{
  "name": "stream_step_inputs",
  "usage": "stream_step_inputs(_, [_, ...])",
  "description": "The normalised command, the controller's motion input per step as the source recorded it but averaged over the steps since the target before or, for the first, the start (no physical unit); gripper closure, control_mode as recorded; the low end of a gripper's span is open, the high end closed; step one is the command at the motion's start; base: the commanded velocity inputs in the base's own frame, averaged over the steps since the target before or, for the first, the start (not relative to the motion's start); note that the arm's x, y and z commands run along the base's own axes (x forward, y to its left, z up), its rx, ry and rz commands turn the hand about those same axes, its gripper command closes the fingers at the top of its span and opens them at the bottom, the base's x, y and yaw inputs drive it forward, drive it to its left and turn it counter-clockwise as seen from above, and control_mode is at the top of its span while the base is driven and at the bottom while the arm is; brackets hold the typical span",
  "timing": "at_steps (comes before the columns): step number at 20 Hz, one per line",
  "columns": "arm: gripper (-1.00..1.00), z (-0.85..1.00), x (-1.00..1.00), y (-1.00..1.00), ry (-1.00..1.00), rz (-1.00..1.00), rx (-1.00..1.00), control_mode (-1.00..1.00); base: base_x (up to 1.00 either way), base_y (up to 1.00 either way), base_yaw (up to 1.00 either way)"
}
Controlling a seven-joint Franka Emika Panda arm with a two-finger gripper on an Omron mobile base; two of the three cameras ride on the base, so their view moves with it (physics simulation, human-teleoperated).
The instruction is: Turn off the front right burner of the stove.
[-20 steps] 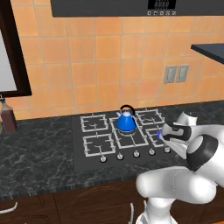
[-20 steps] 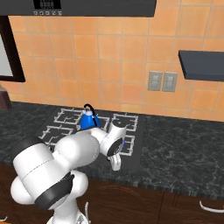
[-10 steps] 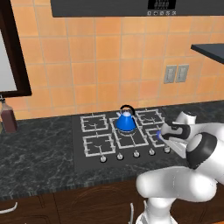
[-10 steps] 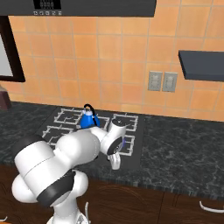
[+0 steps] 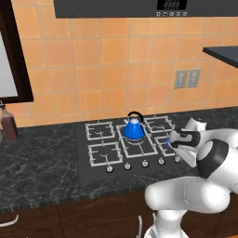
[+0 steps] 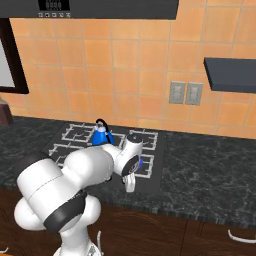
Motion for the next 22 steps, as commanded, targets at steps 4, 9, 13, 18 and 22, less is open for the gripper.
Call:
stream_step_inputs(4, [1.0,-0.05,-0.13,0.12,0.0,-0.04,0.0,-1.0,0.0,0.0,0.0])
stream_step_inputs(9, [1.0,0.0,0.0,0.22,0.0,-0.18,0.0,-1.0,0.0,0.0,0.0])
stream_step_inputs(13, [1.0,0.0,-0.01,0.23,0.0,-0.26,0.0,-1.0,0.0,0.0,0.0])
stream_step_inputs(18, [1.0,0.0,-0.1,0.25,0.0,-0.31,0.02,-1.0,0.0,0.0,0.0])
stream_step_inputs(22, [1.0,0.0,-0.07,0.22,0.0,-0.37,0.06,-1.0,0.0,0.0,0.0])
